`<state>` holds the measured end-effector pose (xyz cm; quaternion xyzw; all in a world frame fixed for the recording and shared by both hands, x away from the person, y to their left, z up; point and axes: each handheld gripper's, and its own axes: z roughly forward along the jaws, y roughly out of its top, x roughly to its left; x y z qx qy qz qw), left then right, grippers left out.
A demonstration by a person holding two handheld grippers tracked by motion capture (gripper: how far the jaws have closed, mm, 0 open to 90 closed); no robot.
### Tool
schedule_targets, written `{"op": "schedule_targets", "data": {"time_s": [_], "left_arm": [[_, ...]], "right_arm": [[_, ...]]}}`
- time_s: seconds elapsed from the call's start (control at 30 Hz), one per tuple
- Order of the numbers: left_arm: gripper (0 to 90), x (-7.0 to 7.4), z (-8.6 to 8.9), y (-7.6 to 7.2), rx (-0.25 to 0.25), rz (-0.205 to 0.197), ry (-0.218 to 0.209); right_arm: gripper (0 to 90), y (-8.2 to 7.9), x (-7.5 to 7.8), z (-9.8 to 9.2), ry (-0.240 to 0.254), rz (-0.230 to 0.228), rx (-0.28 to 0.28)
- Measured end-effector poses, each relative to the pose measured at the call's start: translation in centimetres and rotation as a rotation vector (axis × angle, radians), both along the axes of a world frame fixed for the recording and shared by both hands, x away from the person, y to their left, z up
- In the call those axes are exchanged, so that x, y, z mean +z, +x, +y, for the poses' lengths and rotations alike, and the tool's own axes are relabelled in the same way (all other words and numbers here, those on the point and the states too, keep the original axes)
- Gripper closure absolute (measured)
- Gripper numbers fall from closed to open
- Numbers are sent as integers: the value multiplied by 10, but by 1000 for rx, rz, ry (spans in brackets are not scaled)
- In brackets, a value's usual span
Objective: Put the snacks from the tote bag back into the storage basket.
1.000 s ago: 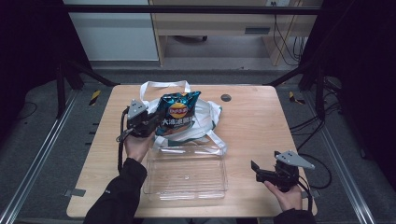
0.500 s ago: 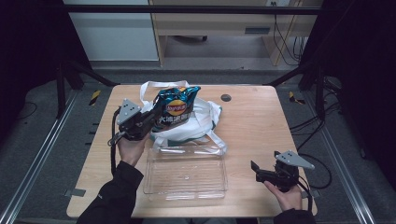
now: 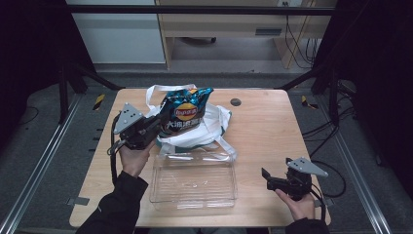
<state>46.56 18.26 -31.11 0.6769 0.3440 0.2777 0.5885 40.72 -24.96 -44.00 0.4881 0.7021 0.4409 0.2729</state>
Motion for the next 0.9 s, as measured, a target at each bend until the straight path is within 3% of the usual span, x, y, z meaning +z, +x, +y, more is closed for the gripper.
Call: {"op": "schedule_targets", "data": {"time_s": [0.53, 0.9], "left_arm": [[900, 14, 0, -42, -82, -67, 1], [900, 3, 6, -62, -97, -68, -1]], "right_arm": [[53, 0, 0, 0, -5, -4, -2], [53, -1, 0, 1, -4, -3, 2]]}}
